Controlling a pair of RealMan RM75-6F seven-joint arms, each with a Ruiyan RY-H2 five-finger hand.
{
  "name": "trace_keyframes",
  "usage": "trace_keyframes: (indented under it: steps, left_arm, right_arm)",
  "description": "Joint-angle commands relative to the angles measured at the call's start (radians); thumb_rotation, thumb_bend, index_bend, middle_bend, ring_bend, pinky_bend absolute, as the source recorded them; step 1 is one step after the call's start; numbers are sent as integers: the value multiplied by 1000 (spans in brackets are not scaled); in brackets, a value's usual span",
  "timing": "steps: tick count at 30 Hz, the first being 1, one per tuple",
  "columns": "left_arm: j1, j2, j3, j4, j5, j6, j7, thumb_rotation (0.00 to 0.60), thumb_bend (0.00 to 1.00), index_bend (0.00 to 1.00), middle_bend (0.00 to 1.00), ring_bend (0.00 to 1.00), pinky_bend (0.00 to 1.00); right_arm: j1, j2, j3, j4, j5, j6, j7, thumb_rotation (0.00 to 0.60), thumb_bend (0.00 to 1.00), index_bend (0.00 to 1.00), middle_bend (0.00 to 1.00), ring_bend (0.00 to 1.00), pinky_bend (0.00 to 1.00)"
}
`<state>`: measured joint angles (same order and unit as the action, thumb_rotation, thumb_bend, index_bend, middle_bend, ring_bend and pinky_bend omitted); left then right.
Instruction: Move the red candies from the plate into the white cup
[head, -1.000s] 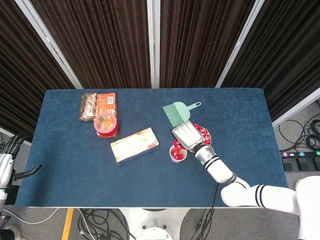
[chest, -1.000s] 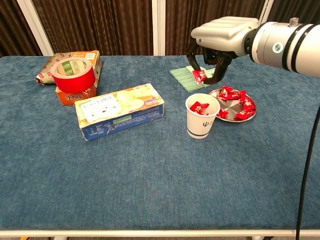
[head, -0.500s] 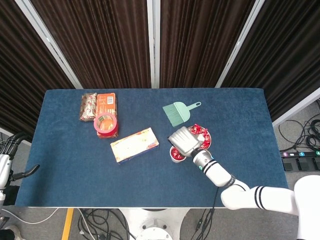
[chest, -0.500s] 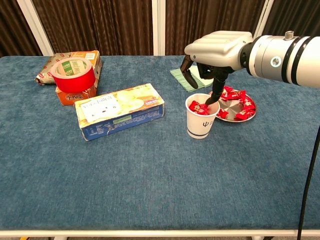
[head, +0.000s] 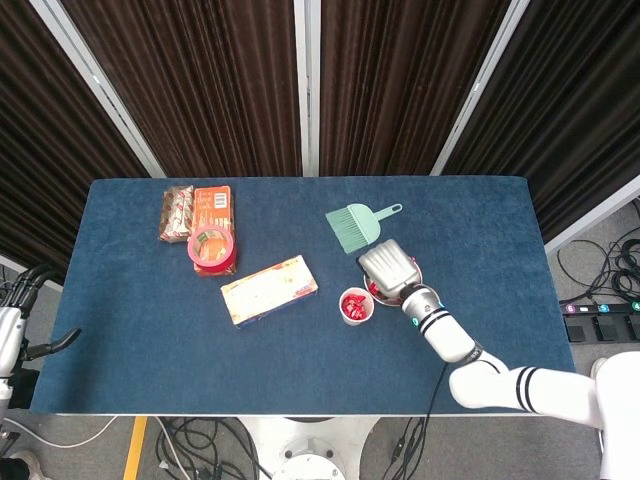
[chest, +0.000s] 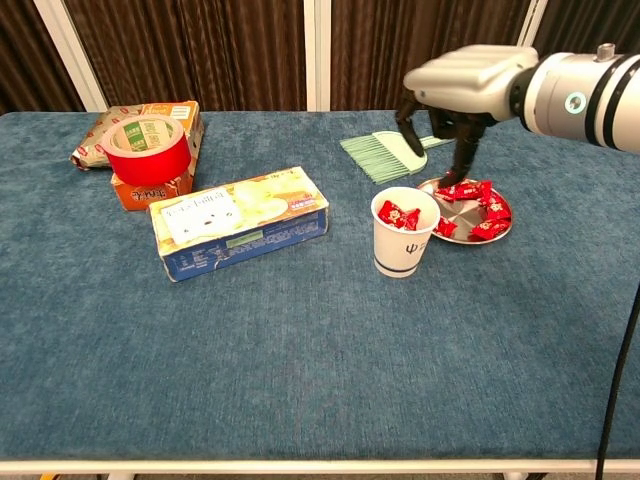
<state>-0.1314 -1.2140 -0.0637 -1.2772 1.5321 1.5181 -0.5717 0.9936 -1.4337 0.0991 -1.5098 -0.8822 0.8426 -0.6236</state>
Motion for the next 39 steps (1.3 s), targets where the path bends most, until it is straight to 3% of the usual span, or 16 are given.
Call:
trace_keyframes:
  steps: [1, 10, 18, 39]
  left_arm:
    - [1, 0, 1, 1, 0, 0, -1, 160, 90, 166, 155, 99, 203]
    - [1, -3, 5, 7, 4, 0, 1, 163, 90, 166, 156, 99, 203]
    - [5, 3, 3, 10, -1, 2, -8, 163, 91, 166, 156, 99, 204]
    - [4, -4, 3, 40, -2, -2, -36, 162, 91, 166, 156, 99, 204]
  right_arm:
    - [-6, -25, -22, 60, 66, -26, -13, 600, 39, 549, 1000, 1000, 1000]
    - [-16, -93, -32, 137, 120, -24, -11, 600, 28, 549, 1000, 1000, 1000]
    - [-27, -180, -10, 204, 122, 35, -14, 600, 21, 547, 1000, 1000, 1000]
    - [-42, -259, 20, 298, 97, 21, 6, 600, 14, 543, 1000, 1000, 1000]
